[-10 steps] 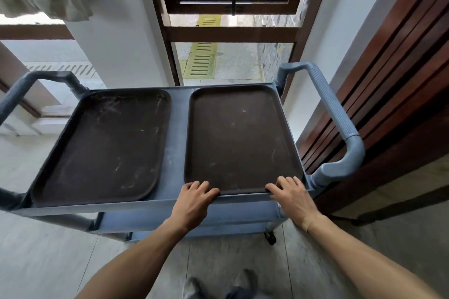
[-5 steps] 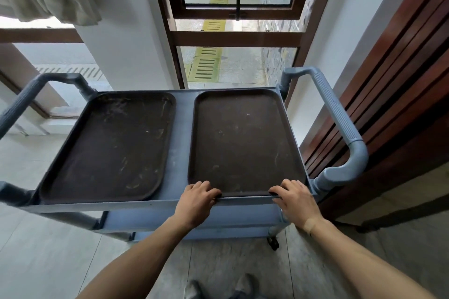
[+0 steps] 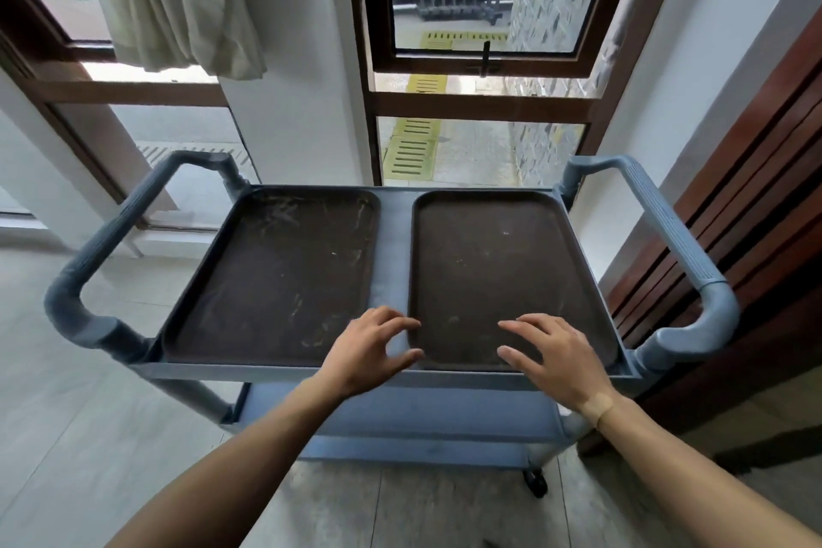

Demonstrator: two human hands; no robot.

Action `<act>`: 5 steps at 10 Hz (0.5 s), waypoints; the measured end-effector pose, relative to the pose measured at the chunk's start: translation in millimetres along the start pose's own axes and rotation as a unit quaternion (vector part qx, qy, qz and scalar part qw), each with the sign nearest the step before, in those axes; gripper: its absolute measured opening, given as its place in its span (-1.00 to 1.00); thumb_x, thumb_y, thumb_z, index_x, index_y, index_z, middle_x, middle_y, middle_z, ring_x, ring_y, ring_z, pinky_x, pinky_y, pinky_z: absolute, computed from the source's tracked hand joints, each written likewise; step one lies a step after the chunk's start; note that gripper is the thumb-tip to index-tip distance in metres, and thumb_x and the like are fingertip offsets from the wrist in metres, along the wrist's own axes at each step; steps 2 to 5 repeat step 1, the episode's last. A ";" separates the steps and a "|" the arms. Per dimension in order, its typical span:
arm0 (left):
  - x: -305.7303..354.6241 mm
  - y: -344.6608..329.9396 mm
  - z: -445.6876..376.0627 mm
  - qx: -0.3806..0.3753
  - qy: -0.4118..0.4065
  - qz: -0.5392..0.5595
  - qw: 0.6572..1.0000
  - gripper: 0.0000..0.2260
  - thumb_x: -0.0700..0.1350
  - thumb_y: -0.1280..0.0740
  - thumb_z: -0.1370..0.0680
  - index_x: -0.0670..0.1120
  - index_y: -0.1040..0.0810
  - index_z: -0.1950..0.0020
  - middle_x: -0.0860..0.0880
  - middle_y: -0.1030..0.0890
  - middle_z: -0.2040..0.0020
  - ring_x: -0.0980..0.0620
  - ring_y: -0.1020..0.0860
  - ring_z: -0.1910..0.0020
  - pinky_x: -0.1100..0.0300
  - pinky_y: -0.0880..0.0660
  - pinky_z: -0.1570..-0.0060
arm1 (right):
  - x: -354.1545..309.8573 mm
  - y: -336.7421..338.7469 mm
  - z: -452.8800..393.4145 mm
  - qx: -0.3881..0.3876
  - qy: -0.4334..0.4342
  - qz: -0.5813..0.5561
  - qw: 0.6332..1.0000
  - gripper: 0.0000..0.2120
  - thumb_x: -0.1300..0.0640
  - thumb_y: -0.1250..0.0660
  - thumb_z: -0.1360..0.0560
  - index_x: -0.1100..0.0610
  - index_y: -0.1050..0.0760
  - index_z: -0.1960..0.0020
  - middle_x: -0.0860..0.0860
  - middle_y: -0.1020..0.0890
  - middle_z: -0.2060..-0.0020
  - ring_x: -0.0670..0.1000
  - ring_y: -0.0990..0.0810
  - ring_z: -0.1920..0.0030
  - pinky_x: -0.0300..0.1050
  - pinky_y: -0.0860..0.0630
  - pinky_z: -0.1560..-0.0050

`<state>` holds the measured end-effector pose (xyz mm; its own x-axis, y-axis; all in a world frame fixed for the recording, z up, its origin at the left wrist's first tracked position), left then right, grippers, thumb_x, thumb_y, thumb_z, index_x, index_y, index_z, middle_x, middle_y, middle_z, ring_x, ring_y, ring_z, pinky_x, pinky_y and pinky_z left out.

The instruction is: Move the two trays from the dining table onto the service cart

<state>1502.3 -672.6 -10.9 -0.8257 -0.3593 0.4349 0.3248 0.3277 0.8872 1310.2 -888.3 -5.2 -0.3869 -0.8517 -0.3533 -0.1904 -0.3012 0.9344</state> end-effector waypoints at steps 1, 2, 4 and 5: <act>-17.5 56.6 19.6 0.060 -0.014 0.045 0.997 -0.57 0.14 -0.43 -0.49 0.01 -0.58 -0.31 -0.04 -0.57 -0.18 -0.06 -0.53 -0.14 -0.01 -0.51 -0.13 | -59.2 18.9 -14.3 0.078 0.022 -0.066 0.994 -0.48 -0.30 -0.15 -0.50 -0.04 -0.56 -0.29 -0.01 -0.60 -0.22 0.03 -0.52 -0.26 0.19 -0.51 -0.22; -17.5 56.6 19.6 0.060 -0.014 0.045 0.997 -0.57 0.14 -0.43 -0.49 0.01 -0.58 -0.31 -0.04 -0.57 -0.18 -0.06 -0.53 -0.14 -0.01 -0.51 -0.13 | -59.2 18.9 -14.3 0.078 0.022 -0.066 0.994 -0.48 -0.30 -0.15 -0.50 -0.04 -0.56 -0.29 -0.01 -0.60 -0.22 0.03 -0.52 -0.26 0.19 -0.51 -0.22; -17.5 56.6 19.6 0.060 -0.014 0.045 0.997 -0.57 0.14 -0.43 -0.49 0.01 -0.58 -0.31 -0.04 -0.57 -0.18 -0.06 -0.53 -0.14 -0.01 -0.51 -0.13 | -59.2 18.9 -14.3 0.078 0.022 -0.066 0.994 -0.48 -0.30 -0.15 -0.50 -0.04 -0.56 -0.29 -0.01 -0.60 -0.22 0.03 -0.52 -0.26 0.19 -0.51 -0.22; -17.5 56.6 19.6 0.060 -0.014 0.045 0.997 -0.57 0.14 -0.43 -0.49 0.01 -0.58 -0.31 -0.04 -0.57 -0.18 -0.06 -0.53 -0.14 -0.01 -0.51 -0.13 | -59.2 18.9 -14.3 0.078 0.022 -0.066 0.994 -0.48 -0.30 -0.15 -0.50 -0.04 -0.56 -0.29 -0.01 -0.60 -0.22 0.03 -0.52 -0.26 0.19 -0.51 -0.22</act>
Point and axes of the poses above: each hand's wrist, its own z-axis away from the middle knuckle, its own y-axis out of the back of the hand, x = y × z, the point moved 2 cm from there along -z, towards the middle knuckle
